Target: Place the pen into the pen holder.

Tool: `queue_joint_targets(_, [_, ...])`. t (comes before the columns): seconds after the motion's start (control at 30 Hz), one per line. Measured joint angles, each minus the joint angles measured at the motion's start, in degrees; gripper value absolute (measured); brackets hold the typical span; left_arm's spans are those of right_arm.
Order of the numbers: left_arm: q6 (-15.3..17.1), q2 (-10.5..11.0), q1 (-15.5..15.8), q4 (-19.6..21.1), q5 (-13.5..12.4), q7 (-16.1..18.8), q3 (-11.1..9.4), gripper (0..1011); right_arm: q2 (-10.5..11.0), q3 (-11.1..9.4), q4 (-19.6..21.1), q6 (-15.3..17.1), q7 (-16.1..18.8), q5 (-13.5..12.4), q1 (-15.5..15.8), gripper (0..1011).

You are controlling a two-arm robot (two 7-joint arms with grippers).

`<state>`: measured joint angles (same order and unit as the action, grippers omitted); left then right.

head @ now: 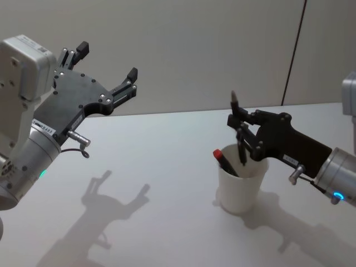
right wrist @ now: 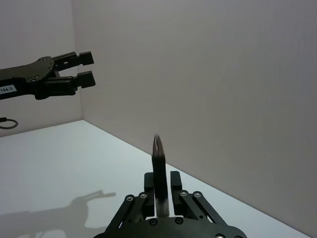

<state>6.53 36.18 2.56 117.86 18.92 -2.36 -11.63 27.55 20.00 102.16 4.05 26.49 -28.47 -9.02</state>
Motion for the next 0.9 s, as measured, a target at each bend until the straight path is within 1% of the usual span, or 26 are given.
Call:
queue_joint_targets(0.07, [0.0, 0.0, 0.0, 0.0, 0.0, 0.0, 0.0, 1001, -0.1, 0.1, -0.2, -0.1, 0.1, 0.1, 0.0, 187])
queue_joint_targets(0.1, [0.0, 0.0, 0.0, 0.0, 0.0, 0.0, 0.0, 1001, -0.1, 0.1, -0.2, -0.1, 0.2, 0.2, 0.0, 242])
queue_joint_targets(0.13, [0.0, 0.0, 0.0, 0.0, 0.0, 0.0, 0.0, 1001, -0.1, 0.1, -0.3, -0.1, 0.2, 0.2, -0.1, 261])
queue_joint_targets(0.2, [0.0, 0.0, 0.0, 0.0, 0.0, 0.0, 0.0, 1001, -0.2, 0.2, -0.4, -0.1, 0.3, 0.3, -0.1, 336])
queue_joint_targets(0.27, [0.0, 0.0, 0.0, 0.0, 0.0, 0.0, 0.0, 1001, -0.2, 0.2, -0.4, -0.1, 0.3, 0.3, -0.1, 379])
queue_joint_targets(0.33, [0.0, 0.0, 0.0, 0.0, 0.0, 0.0, 0.0, 1001, -0.3, 0.3, -0.5, -0.2, 0.4, 0.4, -0.1, 462])
queue_joint_targets(0.43, [0.0, 0.0, 0.0, 0.0, 0.0, 0.0, 0.0, 1001, -0.3, 0.3, -0.6, -0.2, 0.5, 0.5, -0.1, 539])
queue_joint_targets(0.47, [0.0, 0.0, 0.0, 0.0, 0.0, 0.0, 0.0, 1001, -0.4, 0.3, -0.6, -0.2, 0.5, 0.5, -0.1, 600])
queue_joint_targets(0.53, [0.0, 0.0, 0.0, 0.0, 0.0, 0.0, 0.0, 1001, -0.4, 0.4, -0.7, -0.2, 0.5, 0.5, -0.1, 641])
queue_joint_targets(0.6, [0.0, 0.0, 0.0, 0.0, 0.0, 0.0, 0.0, 1001, -0.4, 0.4, -0.7, -0.2, 0.6, 0.6, -0.1, 719])
queue_joint_targets(0.73, [0.0, 0.0, 0.0, 0.0, 0.0, 0.0, 0.0, 1001, -0.4, 0.4, -0.8, -0.2, 0.6, 0.6, -0.1, 806])
queue_joint_targets(0.8, [0.0, 0.0, 0.0, 0.0, 0.0, 0.0, 0.0, 1001, -0.4, 0.4, -0.7, -0.2, 0.6, 0.6, -0.2, 884])
queue_joint_targets(0.9, [0.0, 0.0, 0.0, 0.0, 0.0, 0.0, 0.0, 1001, -0.2, 0.3, -0.2, -0.2, 0.5, 0.7, -0.2, 968])
